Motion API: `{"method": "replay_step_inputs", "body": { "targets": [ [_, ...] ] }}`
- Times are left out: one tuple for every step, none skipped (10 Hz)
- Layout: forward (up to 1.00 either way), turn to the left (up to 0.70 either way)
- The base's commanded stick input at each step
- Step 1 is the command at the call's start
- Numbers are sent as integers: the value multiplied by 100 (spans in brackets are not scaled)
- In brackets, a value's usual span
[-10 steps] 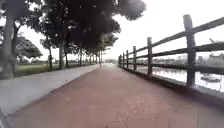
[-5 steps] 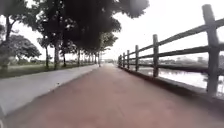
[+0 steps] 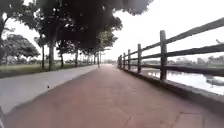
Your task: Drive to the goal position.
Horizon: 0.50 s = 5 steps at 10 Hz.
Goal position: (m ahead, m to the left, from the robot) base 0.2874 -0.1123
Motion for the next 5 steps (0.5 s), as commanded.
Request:
{"method": "replay_step_inputs", "body": {
  "targets": [
    [100,0],
    [100,0],
    [100,0],
    [100,0],
    [20,0]
  ]
}}
